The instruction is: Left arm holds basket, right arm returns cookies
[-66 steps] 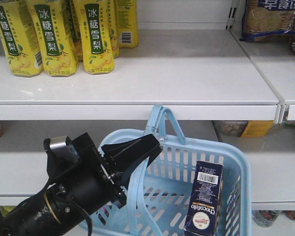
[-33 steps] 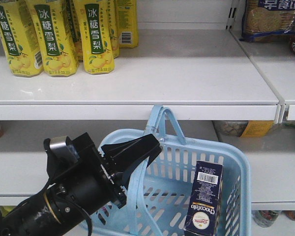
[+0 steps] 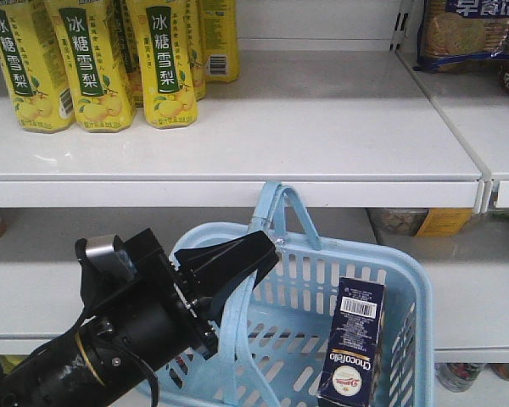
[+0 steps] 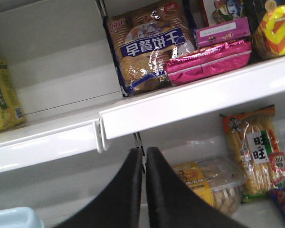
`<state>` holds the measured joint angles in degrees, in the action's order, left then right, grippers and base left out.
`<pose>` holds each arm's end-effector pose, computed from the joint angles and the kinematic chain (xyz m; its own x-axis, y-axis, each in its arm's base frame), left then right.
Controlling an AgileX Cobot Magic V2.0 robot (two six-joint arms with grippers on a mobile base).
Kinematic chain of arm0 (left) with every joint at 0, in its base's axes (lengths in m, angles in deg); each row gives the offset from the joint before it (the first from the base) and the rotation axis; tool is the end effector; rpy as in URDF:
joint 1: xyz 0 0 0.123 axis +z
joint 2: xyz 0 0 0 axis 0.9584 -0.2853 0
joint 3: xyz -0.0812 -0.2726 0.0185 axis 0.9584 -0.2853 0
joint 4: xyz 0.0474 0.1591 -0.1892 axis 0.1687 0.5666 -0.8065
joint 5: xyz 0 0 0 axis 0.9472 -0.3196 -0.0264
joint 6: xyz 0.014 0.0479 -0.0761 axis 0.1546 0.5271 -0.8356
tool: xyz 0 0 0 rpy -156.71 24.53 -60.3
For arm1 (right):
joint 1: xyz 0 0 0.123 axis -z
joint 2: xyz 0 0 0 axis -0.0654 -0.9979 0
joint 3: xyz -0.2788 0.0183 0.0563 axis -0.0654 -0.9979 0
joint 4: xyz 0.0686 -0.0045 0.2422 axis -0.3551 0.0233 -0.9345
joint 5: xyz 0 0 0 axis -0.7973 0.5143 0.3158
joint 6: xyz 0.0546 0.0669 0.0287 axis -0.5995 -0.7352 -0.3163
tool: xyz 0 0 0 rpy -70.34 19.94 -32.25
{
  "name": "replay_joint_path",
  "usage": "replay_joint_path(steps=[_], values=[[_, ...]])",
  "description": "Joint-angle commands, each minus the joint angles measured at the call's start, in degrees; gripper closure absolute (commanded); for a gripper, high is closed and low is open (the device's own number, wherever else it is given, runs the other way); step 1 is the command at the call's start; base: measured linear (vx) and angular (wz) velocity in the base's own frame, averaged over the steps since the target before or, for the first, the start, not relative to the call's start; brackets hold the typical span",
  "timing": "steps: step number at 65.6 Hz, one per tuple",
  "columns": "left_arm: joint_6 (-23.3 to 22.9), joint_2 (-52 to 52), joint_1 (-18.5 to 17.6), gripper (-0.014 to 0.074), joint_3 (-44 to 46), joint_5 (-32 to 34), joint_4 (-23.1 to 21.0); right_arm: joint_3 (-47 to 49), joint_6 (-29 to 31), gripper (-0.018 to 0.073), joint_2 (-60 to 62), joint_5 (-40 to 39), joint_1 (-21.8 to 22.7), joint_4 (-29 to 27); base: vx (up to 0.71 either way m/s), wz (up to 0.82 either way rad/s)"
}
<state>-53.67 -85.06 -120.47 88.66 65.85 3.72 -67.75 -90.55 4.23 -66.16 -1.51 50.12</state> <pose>0.1706 -0.1962 0.2493 -0.8024 -0.5943 0.0548 0.0866 -0.2069 -0.9745 0.0538 -0.0040 0.2224 0.2010 0.2433 -0.9489 0.0094 0.9681 0.2503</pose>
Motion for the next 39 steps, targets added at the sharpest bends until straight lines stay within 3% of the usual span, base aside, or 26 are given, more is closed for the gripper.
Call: replay_joint_path(steps=[1,11,29,39], values=[[1.73,1.67,1.35,0.0599,1.76,6.30,-10.33,7.50,3.54,0.0564,-1.68,0.24,-0.03,2.75,0.00,0.00],[1.73,1.67,1.35,0.0599,1.76,6.30,-10.33,22.34,6.86,0.0564,-10.39,10.72,-0.03,5.31,0.00,0.00],[1.73,1.67,1.35,0.0599,1.76,6.30,-10.33,44.72,6.79,0.0562,-28.88,26.90,-0.03,6.38,0.00,0.00],[1.73,1.67,1.35,0.0599,1.76,6.30,-10.33,54.50,6.84,0.0562,-38.15,40.43,-0.03,6.46,0.00,0.00]])
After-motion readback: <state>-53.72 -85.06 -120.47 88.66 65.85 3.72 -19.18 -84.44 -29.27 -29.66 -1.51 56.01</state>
